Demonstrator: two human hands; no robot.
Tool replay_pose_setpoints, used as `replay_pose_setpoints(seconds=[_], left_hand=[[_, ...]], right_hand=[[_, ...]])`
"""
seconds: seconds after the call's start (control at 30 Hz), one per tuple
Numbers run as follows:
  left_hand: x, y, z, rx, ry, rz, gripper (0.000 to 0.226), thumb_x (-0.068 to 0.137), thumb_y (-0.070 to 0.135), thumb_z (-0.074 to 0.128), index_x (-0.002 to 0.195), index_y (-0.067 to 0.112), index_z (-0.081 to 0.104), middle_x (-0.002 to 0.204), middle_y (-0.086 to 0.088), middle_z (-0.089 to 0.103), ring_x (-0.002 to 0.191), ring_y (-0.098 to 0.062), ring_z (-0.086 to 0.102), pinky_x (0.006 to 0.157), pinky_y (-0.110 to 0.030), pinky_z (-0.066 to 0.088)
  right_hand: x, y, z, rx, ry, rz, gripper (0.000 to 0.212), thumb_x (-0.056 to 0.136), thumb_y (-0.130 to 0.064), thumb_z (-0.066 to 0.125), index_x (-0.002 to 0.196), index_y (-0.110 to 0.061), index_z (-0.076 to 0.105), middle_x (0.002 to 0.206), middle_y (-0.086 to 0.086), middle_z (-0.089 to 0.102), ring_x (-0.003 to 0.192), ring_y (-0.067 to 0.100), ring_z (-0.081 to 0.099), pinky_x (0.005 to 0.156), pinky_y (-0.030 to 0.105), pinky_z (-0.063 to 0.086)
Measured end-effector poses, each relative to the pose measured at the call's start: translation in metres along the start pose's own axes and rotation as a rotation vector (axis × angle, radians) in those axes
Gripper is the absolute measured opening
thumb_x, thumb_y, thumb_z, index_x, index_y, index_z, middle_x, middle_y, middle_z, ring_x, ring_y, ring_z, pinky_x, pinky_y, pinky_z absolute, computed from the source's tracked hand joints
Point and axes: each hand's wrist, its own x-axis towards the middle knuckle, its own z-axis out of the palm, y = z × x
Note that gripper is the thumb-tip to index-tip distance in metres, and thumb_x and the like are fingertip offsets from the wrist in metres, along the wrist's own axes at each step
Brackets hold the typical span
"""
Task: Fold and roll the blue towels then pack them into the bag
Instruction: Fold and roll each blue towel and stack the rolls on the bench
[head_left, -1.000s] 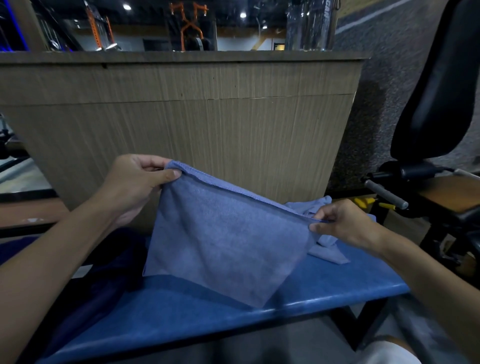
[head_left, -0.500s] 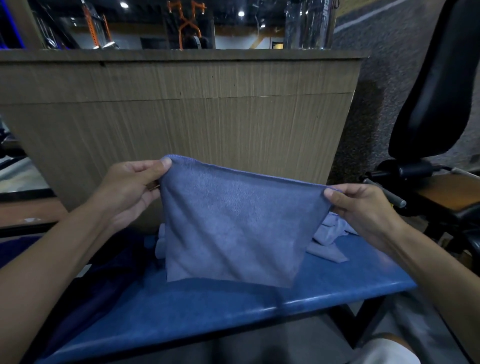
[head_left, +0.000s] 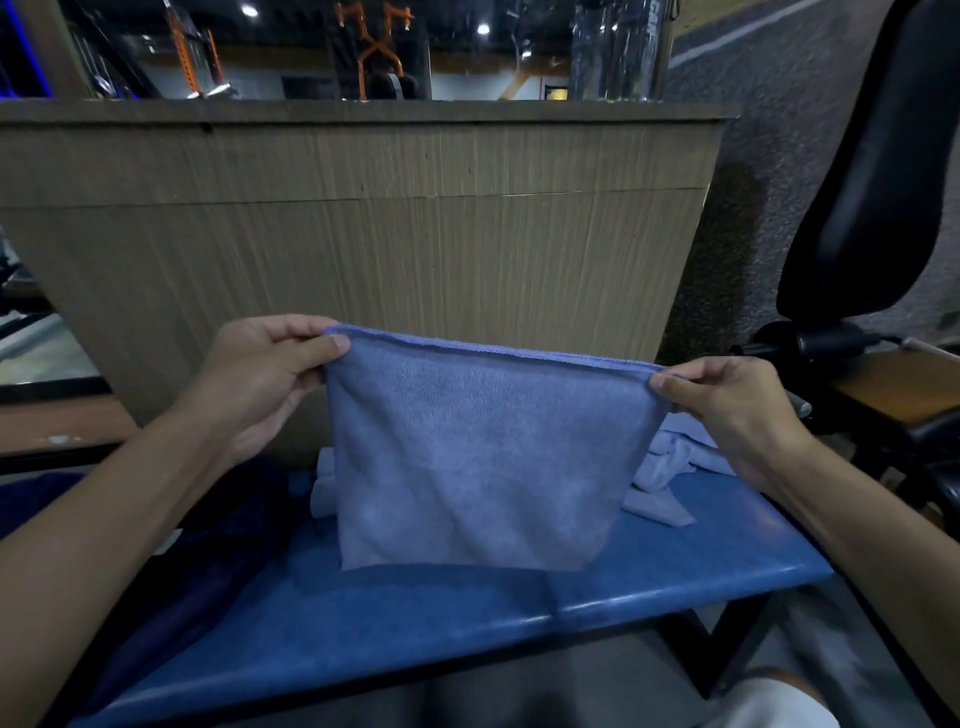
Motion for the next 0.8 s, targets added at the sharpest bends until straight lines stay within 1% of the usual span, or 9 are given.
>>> replay_pose_setpoints(seconds=[0.1,0.2,0.3,0.37,0.43,0.57,0.67,0.73,0.8], left_hand=[[0.003,-0.004,-0.002,0.092,0.002,0.026,0.020,0.086,-0.011,0.061,0.085,0.007,0.068,0.070,0.000,0.073,0.073,-0.009,0.069,0.069,-0.017,0.056],[0.004,-0.004,-0.001,0.182,-0.026,0.049,0.020,0.086,-0.010,0.062,0.086,0.008,0.070,0.071,0.001,0.074,0.074,-0.010,0.068,0.068,-0.015,0.055],[0.002,-0.003,0.001,0.188,-0.068,0.087,0.013,0.088,-0.002,0.065,0.086,0.009,0.072,0.077,-0.001,0.075,0.078,-0.009,0.069,0.070,-0.014,0.054],[0.000,-0.003,0.002,0.203,-0.082,0.112,0.016,0.089,0.005,0.066,0.080,0.012,0.076,0.078,-0.001,0.076,0.078,-0.007,0.070,0.068,-0.013,0.052],[-0.002,-0.002,0.002,0.230,-0.080,0.138,0.019,0.089,0.007,0.066,0.076,0.015,0.077,0.078,0.000,0.076,0.076,-0.006,0.071,0.066,-0.012,0.052],[-0.002,-0.004,-0.001,0.399,-0.013,0.255,0.013,0.088,0.002,0.068,0.081,0.012,0.073,0.068,0.009,0.073,0.066,0.000,0.067,0.062,-0.009,0.049],[0.000,-0.006,-0.008,0.510,-0.003,0.326,0.025,0.086,0.002,0.070,0.074,0.023,0.075,0.068,0.014,0.072,0.065,0.002,0.066,0.063,-0.009,0.050],[0.001,-0.009,-0.012,0.568,0.003,0.367,0.032,0.085,0.003,0.071,0.071,0.032,0.075,0.069,0.019,0.071,0.066,0.004,0.065,0.064,-0.007,0.049],[0.002,-0.011,-0.014,0.607,0.014,0.402,0.035,0.085,0.002,0.071,0.069,0.032,0.072,0.069,0.025,0.070,0.066,0.007,0.064,0.066,-0.005,0.047]], right_hand=[[0.003,-0.004,0.001,-0.023,0.065,-0.027,0.013,0.080,-0.008,0.077,0.076,0.000,0.067,0.067,0.010,0.062,0.053,0.004,0.053,0.050,0.012,0.042],[0.007,-0.007,0.002,-0.027,0.098,-0.048,0.020,0.081,-0.011,0.076,0.080,0.006,0.066,0.067,0.012,0.062,0.052,0.006,0.054,0.048,0.013,0.042],[0.008,-0.011,0.001,-0.012,0.093,-0.053,0.024,0.083,-0.010,0.074,0.086,0.011,0.065,0.073,0.016,0.063,0.064,0.016,0.058,0.058,0.021,0.049],[0.006,-0.013,0.000,-0.027,0.086,-0.053,0.022,0.084,-0.009,0.073,0.088,0.011,0.066,0.077,0.018,0.065,0.071,0.023,0.057,0.067,0.031,0.049],[0.004,-0.015,-0.002,-0.068,0.074,-0.058,0.018,0.084,-0.008,0.073,0.086,0.009,0.067,0.080,0.025,0.066,0.073,0.024,0.057,0.072,0.036,0.049],[0.002,-0.019,-0.005,-0.179,0.038,-0.079,0.016,0.082,-0.006,0.074,0.083,0.008,0.065,0.088,0.031,0.067,0.073,0.025,0.059,0.074,0.042,0.051],[-0.001,-0.020,-0.006,-0.250,-0.010,-0.086,0.013,0.081,-0.005,0.075,0.078,0.004,0.066,0.088,0.030,0.068,0.074,0.024,0.059,0.079,0.050,0.052],[-0.002,-0.020,-0.007,-0.241,-0.032,-0.088,0.013,0.080,-0.004,0.076,0.074,0.000,0.065,0.089,0.030,0.068,0.075,0.024,0.059,0.081,0.049,0.051],[-0.001,-0.019,-0.008,-0.231,-0.041,-0.098,0.015,0.078,-0.007,0.078,0.073,-0.001,0.065,0.086,0.028,0.068,0.073,0.024,0.059,0.079,0.047,0.052]])
